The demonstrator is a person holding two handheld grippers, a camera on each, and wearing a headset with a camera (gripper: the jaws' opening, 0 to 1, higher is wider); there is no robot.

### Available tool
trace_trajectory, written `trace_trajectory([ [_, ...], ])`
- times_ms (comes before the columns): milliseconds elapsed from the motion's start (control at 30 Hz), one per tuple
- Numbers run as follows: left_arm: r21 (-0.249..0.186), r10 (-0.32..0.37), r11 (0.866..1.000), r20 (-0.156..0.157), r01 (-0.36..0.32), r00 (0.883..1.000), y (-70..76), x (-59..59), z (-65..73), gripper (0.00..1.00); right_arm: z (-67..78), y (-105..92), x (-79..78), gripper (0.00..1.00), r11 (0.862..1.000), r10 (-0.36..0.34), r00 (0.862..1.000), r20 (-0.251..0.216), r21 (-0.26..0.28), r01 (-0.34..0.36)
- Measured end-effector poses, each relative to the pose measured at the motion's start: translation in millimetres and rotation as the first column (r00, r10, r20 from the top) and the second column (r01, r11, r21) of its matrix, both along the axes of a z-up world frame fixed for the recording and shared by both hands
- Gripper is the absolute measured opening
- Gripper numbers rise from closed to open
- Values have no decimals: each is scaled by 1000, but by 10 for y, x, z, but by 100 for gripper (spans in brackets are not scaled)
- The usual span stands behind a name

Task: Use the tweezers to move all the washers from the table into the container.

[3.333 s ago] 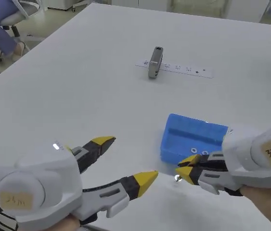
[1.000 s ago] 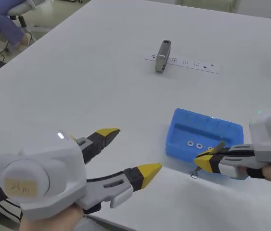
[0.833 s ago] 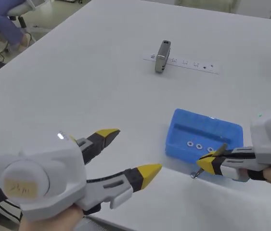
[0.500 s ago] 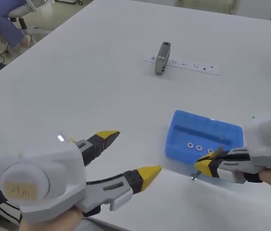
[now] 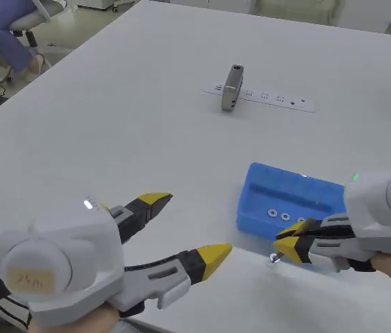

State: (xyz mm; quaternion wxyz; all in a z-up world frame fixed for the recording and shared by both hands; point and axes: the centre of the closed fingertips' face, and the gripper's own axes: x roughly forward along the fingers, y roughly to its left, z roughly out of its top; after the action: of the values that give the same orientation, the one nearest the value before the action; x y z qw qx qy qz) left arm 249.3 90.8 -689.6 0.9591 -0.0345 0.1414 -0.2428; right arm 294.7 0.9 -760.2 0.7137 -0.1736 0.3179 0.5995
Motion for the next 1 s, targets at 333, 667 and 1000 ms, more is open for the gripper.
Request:
trace_trajectory([
  [333,-1,5,1000,5,-5,1000,17,2,7,63,412,170,120,3,994,-5,1000,3,106,4],
  [667,-3,9,1000,11,-9,1000,16,2,20,63,443,295,557,3,989,-88,996,6,117,87],
  [1000,-10,16,1000,11,-15,1000,28,4,24,63,109,344,829,3,987,-157,987,-30,40,158],
])
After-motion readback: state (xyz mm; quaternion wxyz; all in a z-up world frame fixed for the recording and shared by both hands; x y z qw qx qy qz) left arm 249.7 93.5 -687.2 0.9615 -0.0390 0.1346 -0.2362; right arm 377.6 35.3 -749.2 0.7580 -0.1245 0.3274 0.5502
